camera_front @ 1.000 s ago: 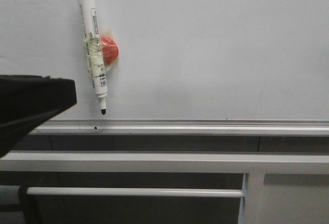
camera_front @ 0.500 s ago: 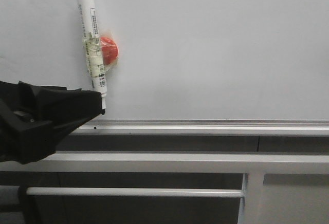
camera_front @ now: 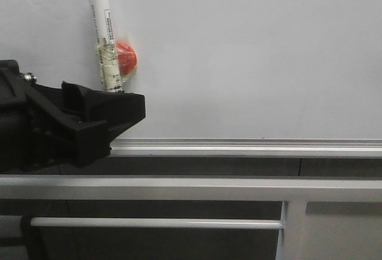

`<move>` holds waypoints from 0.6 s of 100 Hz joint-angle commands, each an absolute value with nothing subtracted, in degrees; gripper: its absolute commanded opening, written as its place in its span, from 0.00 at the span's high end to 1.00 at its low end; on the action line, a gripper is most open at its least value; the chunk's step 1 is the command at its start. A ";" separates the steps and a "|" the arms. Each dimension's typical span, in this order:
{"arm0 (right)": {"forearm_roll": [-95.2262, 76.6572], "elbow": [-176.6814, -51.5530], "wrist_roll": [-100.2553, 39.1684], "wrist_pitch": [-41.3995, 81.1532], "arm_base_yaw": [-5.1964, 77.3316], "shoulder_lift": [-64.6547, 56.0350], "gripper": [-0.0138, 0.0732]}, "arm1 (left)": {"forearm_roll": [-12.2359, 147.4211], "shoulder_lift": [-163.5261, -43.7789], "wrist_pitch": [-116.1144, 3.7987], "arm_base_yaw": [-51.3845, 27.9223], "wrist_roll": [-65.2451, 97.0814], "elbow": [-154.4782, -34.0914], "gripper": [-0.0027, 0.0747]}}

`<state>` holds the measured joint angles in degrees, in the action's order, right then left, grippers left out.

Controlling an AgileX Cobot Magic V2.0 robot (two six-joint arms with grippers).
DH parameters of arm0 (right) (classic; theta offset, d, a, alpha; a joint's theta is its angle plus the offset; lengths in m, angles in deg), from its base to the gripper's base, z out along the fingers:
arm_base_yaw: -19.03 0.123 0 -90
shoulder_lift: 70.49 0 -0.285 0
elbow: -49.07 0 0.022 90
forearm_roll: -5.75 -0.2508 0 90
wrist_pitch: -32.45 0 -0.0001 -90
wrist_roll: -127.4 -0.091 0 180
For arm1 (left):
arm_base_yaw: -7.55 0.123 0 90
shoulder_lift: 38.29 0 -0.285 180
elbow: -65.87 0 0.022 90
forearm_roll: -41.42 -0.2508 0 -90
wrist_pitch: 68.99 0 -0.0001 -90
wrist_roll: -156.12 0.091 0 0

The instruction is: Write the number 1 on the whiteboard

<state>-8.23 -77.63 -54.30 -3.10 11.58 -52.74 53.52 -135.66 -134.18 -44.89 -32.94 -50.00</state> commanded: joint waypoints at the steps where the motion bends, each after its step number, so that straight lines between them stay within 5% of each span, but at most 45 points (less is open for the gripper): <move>1: -8.60 -79.63 -53.69 0.96 11.27 -51.57 0.91 | 54.28 -134.50 -148.18 -45.41 -33.47 -51.47 0.44; 29: -8.60 -79.63 -53.69 0.96 11.27 -51.57 0.91 | 54.85 -134.50 -148.18 -45.41 -33.47 -51.61 0.48; 39: -8.60 -79.63 -53.69 0.96 11.27 -51.57 0.91 | 55.15 -134.50 -148.18 -45.41 -33.47 -51.98 0.66; 50: -8.60 -79.63 -53.69 0.96 11.27 -51.57 0.91 | 55.25 -134.50 -148.18 -45.41 -33.34 -52.12 1.00; 60: -8.60 -79.63 -53.69 0.96 11.27 -51.57 0.91 | 55.14 -134.50 -148.18 -45.41 -33.19 -52.12 0.99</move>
<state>-8.23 -77.63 -54.30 -3.10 11.58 -52.74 54.89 -135.74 -134.18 -44.89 -32.94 -51.07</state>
